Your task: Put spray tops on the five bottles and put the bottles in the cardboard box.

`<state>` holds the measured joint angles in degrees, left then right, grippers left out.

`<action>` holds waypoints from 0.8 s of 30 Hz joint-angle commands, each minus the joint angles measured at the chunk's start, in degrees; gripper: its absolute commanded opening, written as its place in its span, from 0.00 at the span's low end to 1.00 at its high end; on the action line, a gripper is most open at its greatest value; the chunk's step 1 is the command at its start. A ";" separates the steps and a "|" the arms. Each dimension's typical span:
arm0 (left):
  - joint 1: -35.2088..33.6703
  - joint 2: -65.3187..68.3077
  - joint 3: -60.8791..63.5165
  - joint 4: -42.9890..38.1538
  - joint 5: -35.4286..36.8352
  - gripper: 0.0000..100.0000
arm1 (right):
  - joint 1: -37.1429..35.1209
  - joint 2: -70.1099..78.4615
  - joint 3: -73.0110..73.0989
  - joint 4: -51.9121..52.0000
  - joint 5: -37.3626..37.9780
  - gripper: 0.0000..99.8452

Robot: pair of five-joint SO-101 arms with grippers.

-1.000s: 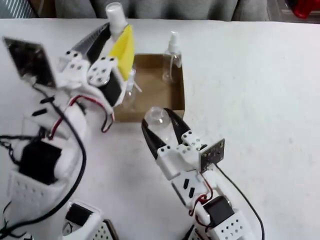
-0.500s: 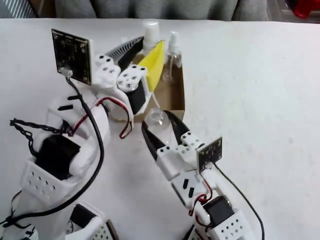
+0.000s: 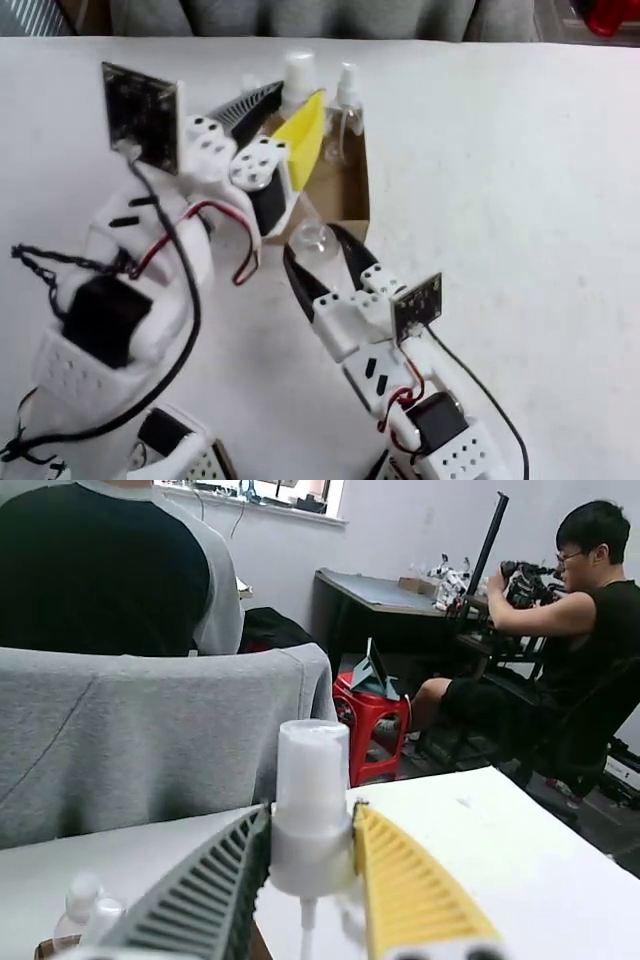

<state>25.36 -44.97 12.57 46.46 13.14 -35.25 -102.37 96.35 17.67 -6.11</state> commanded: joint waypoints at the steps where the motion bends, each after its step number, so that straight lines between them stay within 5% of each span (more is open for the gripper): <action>1: 0.66 -4.44 -3.34 -0.26 -0.70 0.02 | 0.04 -0.57 0.53 0.13 -0.53 0.02; 24: 0.92 -11.03 19.60 -8.79 -0.18 0.02 | 0.04 -0.57 0.53 -0.22 -0.44 0.02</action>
<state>25.45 -51.47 30.68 39.43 13.05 -35.25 -102.37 96.35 17.67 -6.20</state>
